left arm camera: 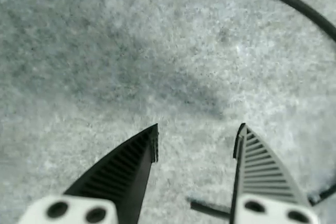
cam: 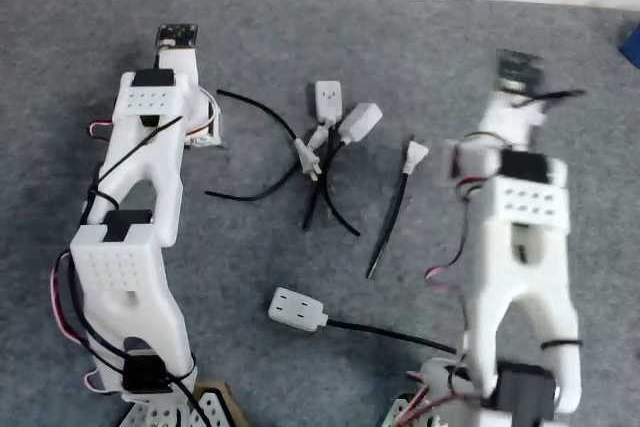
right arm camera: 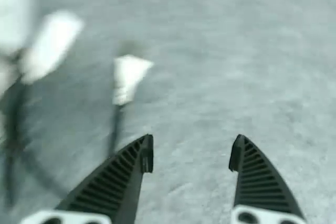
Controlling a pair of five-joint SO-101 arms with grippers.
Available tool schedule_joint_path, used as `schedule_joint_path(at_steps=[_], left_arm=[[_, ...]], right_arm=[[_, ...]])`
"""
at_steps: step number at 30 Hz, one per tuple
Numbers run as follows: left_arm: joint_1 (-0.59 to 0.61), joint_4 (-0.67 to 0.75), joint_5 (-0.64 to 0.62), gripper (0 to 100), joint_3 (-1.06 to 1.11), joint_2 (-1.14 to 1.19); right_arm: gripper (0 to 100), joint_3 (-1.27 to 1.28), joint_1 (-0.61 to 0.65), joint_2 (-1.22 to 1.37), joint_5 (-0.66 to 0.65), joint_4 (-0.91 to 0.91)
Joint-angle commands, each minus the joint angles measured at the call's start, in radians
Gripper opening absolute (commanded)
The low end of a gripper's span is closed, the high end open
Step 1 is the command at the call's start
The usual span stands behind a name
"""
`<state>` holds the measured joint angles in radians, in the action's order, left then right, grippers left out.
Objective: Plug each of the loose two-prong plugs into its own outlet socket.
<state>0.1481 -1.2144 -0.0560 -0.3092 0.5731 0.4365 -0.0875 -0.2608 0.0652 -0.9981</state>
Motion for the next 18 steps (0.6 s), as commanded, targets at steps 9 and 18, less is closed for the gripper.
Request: schedule_joint_path(at_steps=[9, 18], left_arm=[[-0.038, -0.219, 0.15, 24, -0.32, -0.008], [-0.045, -0.282, 0.149, 24, -0.572, 0.142]], right_arm=[[22.8, -0.219, -0.116, 0.472, 0.132, 0.036], [22.8, -0.216, -0.111, 0.478, 0.13, 0.039]])
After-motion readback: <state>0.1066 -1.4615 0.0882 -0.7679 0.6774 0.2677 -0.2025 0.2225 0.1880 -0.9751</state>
